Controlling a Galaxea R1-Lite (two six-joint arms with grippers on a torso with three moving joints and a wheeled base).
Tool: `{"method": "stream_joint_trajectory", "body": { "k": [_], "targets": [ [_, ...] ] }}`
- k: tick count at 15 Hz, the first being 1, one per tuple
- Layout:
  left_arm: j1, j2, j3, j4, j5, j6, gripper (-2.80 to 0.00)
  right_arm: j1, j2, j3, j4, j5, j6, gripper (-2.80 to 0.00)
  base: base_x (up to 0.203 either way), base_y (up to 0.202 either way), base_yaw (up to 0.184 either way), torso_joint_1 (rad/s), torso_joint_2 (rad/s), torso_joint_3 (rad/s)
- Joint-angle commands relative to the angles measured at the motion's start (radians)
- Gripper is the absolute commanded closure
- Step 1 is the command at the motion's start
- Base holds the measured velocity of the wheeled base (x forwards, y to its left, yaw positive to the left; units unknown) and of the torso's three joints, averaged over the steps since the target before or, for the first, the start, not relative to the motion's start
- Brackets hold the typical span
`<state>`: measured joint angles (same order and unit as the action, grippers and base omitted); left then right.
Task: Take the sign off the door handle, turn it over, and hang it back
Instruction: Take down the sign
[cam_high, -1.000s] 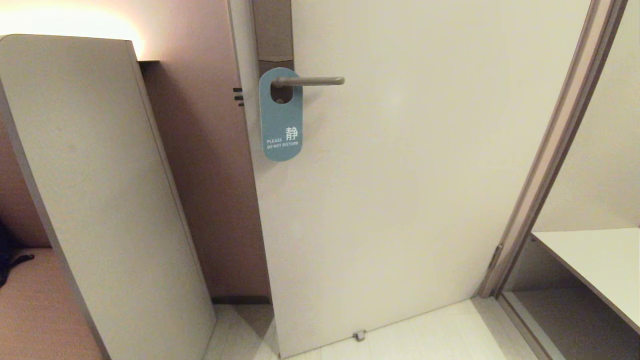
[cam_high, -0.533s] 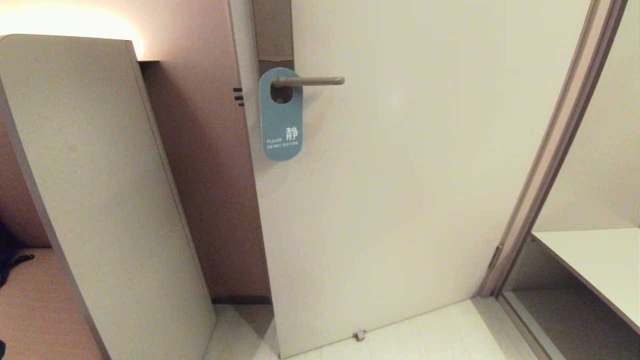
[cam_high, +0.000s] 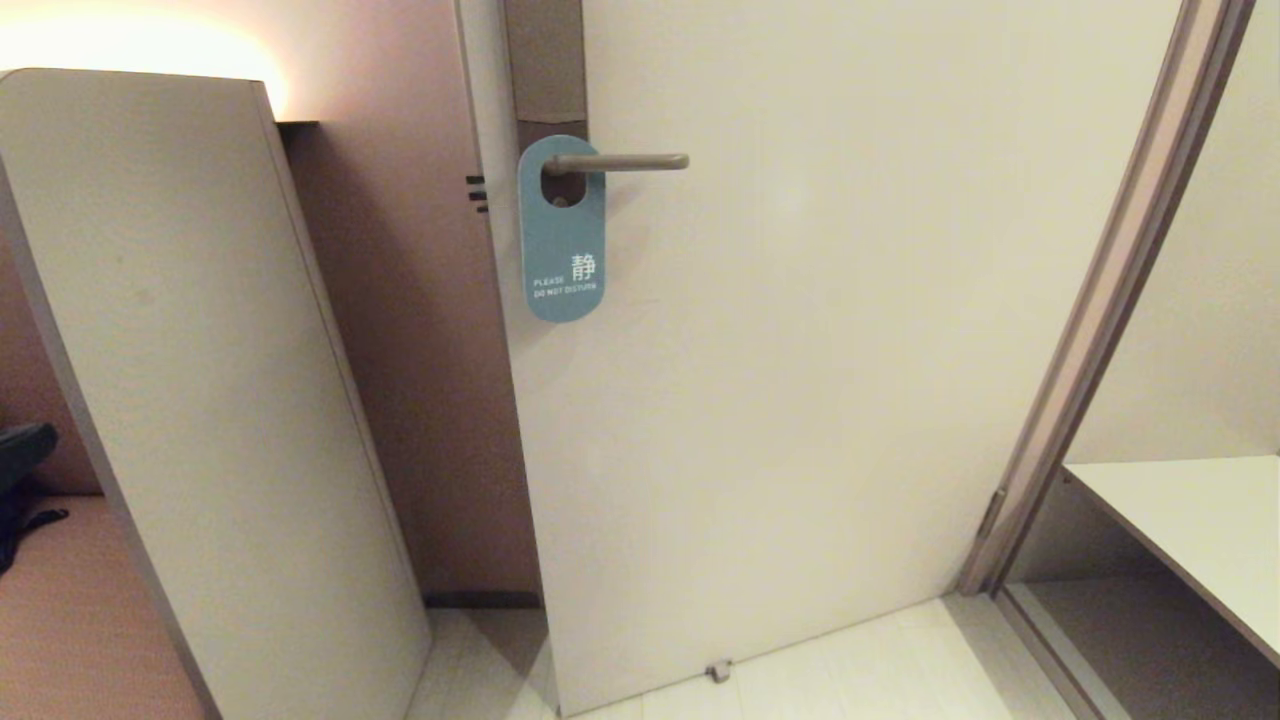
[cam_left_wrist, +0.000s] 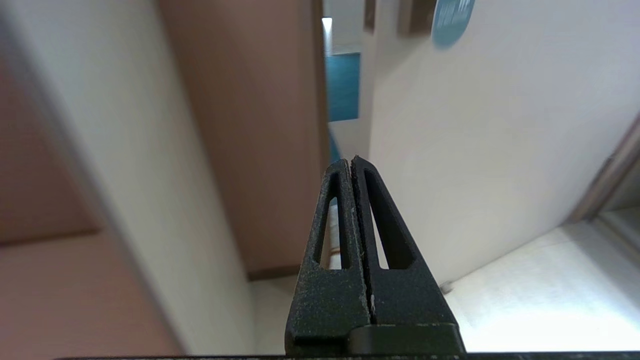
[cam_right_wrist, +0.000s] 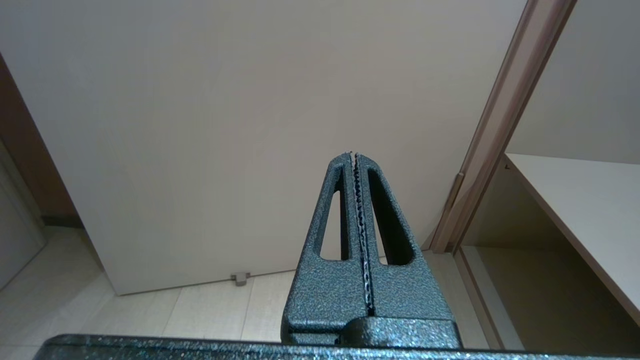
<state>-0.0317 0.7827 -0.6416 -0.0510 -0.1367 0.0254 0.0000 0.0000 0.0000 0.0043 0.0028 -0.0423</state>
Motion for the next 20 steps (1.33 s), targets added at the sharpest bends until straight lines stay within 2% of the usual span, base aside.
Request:
{"method": "stream_joint_trajectory", "body": {
  "k": [1, 4, 10, 13, 16, 20],
  "targets": [
    [0.000, 0.210, -0.071, -0.044, -0.024, -0.006, 0.00, 0.000, 0.000, 0.000, 0.000, 0.000, -0.001, 0.00, 0.000, 0.000, 0.000, 0.000, 0.00, 0.000],
    [0.002, 0.401, -0.194, -0.143, -0.144, -0.015, 0.00, 0.000, 0.000, 0.000, 0.000, 0.000, -0.001, 0.00, 0.000, 0.000, 0.000, 0.000, 0.00, 0.000],
    [0.007, 0.685, -0.407, -0.197, -0.485, -0.015, 0.00, 0.000, 0.000, 0.000, 0.000, 0.000, -0.001, 0.00, 0.000, 0.000, 0.000, 0.000, 0.00, 0.000],
    [0.006, 0.813, -0.479, -0.273, -0.631, -0.015, 0.00, 0.000, 0.000, 0.000, 0.000, 0.000, -0.001, 0.00, 0.000, 0.000, 0.000, 0.000, 0.00, 0.000],
    [0.000, 0.904, -0.554, -0.309, -0.700, -0.016, 0.00, 0.000, 0.000, 0.000, 0.000, 0.000, -0.001, 0.00, 0.000, 0.000, 0.000, 0.000, 0.00, 0.000],
    [-0.037, 0.967, -0.575, -0.316, -0.708, -0.018, 0.00, 0.000, 0.000, 0.000, 0.000, 0.000, -0.001, 0.00, 0.000, 0.000, 0.000, 0.000, 0.00, 0.000]
  ]
}}
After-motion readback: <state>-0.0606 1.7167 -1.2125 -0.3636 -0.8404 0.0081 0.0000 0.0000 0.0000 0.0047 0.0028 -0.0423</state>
